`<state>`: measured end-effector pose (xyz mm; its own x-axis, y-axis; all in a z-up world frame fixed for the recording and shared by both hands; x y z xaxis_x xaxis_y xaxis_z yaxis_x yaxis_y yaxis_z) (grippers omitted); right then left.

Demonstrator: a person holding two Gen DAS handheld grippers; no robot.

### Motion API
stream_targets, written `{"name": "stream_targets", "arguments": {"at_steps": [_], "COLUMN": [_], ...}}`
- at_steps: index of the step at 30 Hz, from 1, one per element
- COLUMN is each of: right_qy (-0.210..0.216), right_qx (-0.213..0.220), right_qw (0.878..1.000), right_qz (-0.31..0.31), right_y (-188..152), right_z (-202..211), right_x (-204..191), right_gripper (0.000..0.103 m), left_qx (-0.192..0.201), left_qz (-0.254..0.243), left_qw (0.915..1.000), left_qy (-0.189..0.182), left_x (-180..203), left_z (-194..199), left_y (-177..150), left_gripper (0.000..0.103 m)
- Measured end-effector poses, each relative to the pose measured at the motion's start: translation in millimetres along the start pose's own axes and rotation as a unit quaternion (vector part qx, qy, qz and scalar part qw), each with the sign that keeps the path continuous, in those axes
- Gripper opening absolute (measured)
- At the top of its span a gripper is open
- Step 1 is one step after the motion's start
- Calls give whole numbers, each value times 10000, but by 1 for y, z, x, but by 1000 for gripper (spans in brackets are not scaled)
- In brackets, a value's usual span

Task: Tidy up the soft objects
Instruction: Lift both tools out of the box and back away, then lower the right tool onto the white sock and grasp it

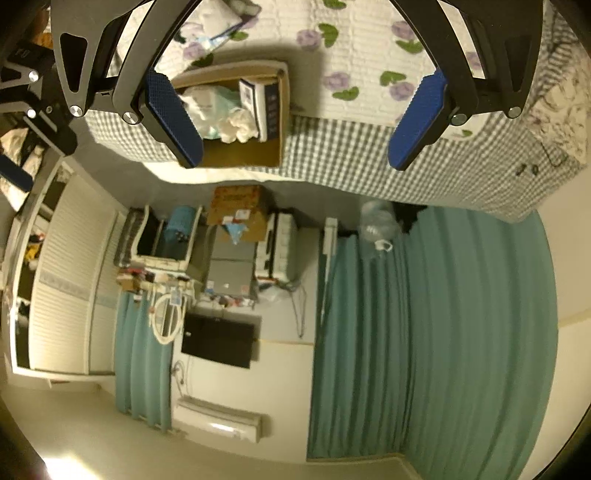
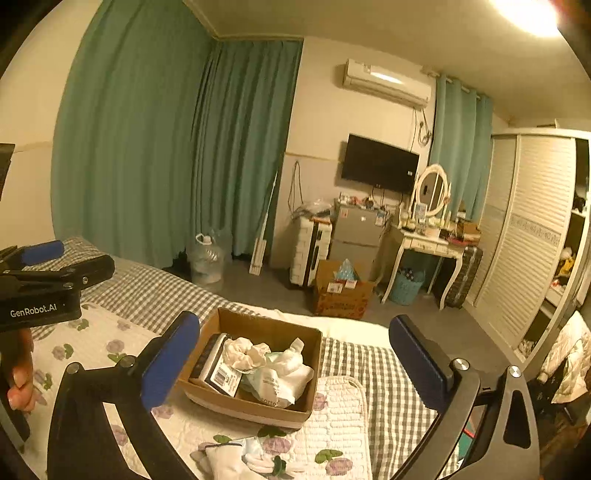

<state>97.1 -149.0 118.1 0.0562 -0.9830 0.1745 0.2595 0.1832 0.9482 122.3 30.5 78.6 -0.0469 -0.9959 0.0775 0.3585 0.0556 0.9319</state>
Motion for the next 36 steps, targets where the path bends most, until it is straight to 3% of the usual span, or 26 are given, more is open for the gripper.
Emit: {"name": "stream_targets", "arguments": {"at_steps": [8,12,15,27,36], "right_qy": [117,150,95,282,556], "right_qx": [71,-48,-171,-526,-1099], "right_qw": [9998,9995,9995,9972,9916], "right_qz": [-160,-279,-262,-453,-390], "right_y": [-10,-23,-34,-78,-125], "right_z": [49,63,67,62,22], "right_x": [-2,2,2,1,-18], "right_gripper": [103,103,103,103,103], "left_qx": [61,299,123,-260,-656], "left_qz": [-218,-264,-277,-376,-333], "left_qw": [9997,9990,9995,9988,9969], "left_qy": [122,181,48,-192,-284], "left_x": [-9,-10,-6,13,20], "left_z": [34,49,52,50,20], "left_y": [-22,-34,-47,-84,-113], "left_gripper": [102,103,103,103,103]}}
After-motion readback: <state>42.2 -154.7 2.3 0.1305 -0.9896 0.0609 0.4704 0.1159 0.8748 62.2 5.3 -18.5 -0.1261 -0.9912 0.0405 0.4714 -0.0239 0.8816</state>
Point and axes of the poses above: each gripper's, at about its wrist camera, not at the fingertips, and z roughly against the way its jaws point, x to its right, y to its top, the point moved 8 cm from there along -z, roughly the way its jaws point, and after that the axes turned 4 degrees about x, right-handed, at the moved point
